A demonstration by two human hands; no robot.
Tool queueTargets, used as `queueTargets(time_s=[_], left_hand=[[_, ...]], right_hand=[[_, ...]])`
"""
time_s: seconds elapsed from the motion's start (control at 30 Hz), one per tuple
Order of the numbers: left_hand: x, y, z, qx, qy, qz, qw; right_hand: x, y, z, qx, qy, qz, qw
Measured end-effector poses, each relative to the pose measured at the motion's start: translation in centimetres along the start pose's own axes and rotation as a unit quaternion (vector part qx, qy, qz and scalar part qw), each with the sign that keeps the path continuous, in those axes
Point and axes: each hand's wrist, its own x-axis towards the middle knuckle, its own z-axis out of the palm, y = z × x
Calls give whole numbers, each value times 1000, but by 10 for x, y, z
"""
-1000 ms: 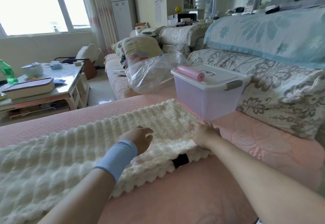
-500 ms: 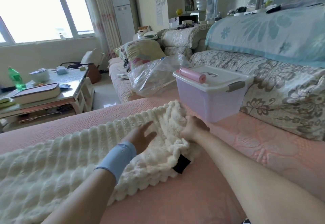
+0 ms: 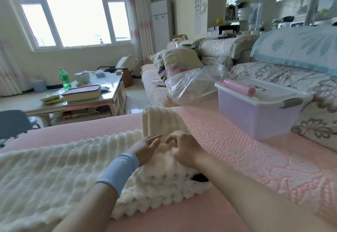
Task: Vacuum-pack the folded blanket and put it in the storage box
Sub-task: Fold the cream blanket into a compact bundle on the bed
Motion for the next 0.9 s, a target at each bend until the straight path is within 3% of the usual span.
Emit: queueTargets(time_s=[0.07,0.13,0.2,0.27,0.37,0.43,0.47,0.57,0.63,0.7,0.8,0.9], left_hand=[[-4,-20,12,51,-97,-65,992],[-2,-24,13,58,-181,-111,975],[12,-16,0,78,-202,-146,965],[35,-3,-18,171,-140,-146,964],[70,12,-31,269,45,-30,962],[92,9,-25,207,139,33,968],[101,3,-19,212,136,41,967],[122,-32,10,281,12,-49,958],[126,-60,28,206,-35,-118,971],[128,-78,38,141,-42,-130,981],[132,-88,35,142,-40,-146,978],[130,-99,31,130,-28,-164,977]], right_hand=[[6,13,0,-105,-32,25,994],[10,22,4,-189,-146,67,969],[14,26,9,-192,-222,62,954],[20,26,11,-183,-236,35,954],[32,27,12,-185,-251,24,950],[40,32,15,-150,-236,-2,960],[43,34,16,-130,-212,-14,968],[59,41,19,-88,-83,-15,992],[73,45,21,-97,4,-32,995],[90,45,24,-118,48,-45,991],[124,45,28,-148,39,5,988],[150,53,43,-156,-69,68,983]])
